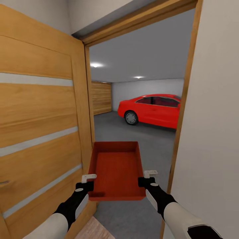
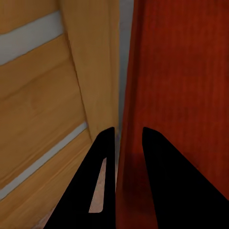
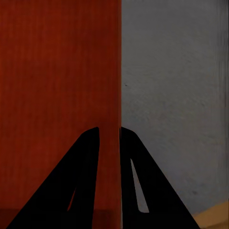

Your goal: Move the two storage containers from the living room to the garage. In the garage, place one container on the floor and stack the other container on top of it (either order is fine).

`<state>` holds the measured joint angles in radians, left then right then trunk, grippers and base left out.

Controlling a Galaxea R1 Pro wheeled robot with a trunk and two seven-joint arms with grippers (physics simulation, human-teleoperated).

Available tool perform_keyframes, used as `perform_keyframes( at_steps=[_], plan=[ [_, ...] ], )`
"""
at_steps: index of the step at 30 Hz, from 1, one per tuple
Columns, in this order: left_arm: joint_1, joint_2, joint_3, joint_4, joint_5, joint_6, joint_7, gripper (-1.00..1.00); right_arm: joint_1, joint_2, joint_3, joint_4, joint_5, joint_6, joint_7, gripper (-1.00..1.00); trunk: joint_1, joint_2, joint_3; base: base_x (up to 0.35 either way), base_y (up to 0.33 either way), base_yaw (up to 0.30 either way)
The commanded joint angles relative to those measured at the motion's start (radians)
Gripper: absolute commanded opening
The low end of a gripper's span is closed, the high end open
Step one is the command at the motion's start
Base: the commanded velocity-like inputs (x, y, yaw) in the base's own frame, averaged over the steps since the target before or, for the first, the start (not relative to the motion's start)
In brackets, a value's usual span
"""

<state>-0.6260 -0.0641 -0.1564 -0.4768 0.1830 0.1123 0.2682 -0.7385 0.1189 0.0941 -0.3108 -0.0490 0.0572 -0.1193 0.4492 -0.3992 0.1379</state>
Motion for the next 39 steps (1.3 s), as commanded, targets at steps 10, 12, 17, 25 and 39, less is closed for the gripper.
perform_keyframes(
  at_steps=[10, 12, 17, 25, 39],
  plan=[
    [0.000, 0.046, 0.074, 0.000, 0.001, 0.007, 0.023, -1.00, 0.000, -0.001, 0.003, -0.004, -0.002, 0.006, -0.003, -1.00, 0.001, -0.001, 0.000, 0.224, 0.188, -0.242],
    [0.000, 0.046, 0.074, 0.000, 0.001, 0.007, 0.023, -1.00, 0.000, -0.001, 0.003, -0.004, -0.002, 0.006, -0.003, -1.00, 0.001, -0.001, 0.000, 0.224, 0.188, -0.242],
    [0.000, 0.046, 0.074, 0.000, 0.001, 0.007, 0.023, -1.00, 0.000, -0.001, 0.003, -0.004, -0.002, 0.006, -0.003, -1.00, 0.001, -0.001, 0.000, 0.224, 0.188, -0.242],
    [0.000, 0.046, 0.074, 0.000, 0.001, 0.007, 0.023, -1.00, 0.000, -0.002, 0.003, -0.004, -0.002, 0.006, -0.003, -1.00, 0.001, -0.001, 0.000, 0.224, 0.188, -0.242],
    [0.000, 0.046, 0.074, 0.000, 0.001, 0.007, 0.023, -1.00, 0.000, -0.005, 0.003, -0.004, -0.002, 0.006, -0.003, -1.00, 0.001, -0.001, 0.000, 0.225, 0.187, -0.210]
  ],
)
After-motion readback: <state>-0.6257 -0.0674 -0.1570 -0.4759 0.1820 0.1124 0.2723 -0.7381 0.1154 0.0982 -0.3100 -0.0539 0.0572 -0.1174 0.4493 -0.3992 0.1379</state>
